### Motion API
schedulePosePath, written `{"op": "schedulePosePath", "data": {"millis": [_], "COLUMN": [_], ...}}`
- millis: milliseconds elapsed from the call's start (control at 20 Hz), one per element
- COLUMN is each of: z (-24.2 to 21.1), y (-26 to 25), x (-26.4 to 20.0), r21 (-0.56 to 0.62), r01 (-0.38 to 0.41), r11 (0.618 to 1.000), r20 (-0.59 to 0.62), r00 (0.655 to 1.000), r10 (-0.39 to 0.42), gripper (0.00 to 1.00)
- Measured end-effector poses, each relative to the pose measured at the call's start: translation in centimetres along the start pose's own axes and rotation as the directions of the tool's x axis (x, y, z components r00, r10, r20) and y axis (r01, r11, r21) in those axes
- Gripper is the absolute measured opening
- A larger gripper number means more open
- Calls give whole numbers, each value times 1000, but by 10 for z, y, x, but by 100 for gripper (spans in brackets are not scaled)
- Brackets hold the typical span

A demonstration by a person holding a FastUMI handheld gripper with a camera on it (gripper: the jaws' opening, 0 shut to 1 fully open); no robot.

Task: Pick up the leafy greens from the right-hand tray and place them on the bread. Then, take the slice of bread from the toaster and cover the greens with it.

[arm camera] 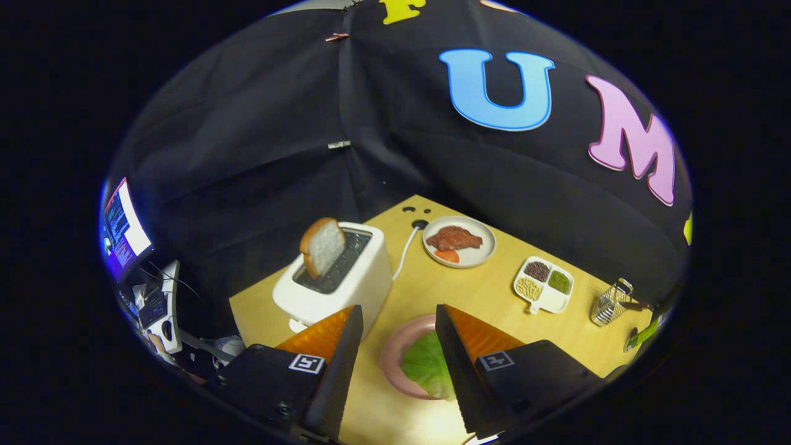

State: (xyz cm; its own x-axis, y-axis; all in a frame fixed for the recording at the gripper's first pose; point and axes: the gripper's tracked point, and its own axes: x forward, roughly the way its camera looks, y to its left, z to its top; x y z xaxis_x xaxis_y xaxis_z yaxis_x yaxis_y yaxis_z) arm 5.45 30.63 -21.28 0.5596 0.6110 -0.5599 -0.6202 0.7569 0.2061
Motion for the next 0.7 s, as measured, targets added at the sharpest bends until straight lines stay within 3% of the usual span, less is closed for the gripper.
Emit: {"op": "schedulePosePath", "data": {"millis": [250,500,700], "z": [54,57,50], "y": [58,103,111], "x": [34,80,118], "r21": [-37,-81,-96], "r01": [-39,-50,6], "r11": [999,995,995], "r20": [50,15,-42], "r00": [998,999,999], "r10": [41,51,-10], "gripper": [75,85,84]}}
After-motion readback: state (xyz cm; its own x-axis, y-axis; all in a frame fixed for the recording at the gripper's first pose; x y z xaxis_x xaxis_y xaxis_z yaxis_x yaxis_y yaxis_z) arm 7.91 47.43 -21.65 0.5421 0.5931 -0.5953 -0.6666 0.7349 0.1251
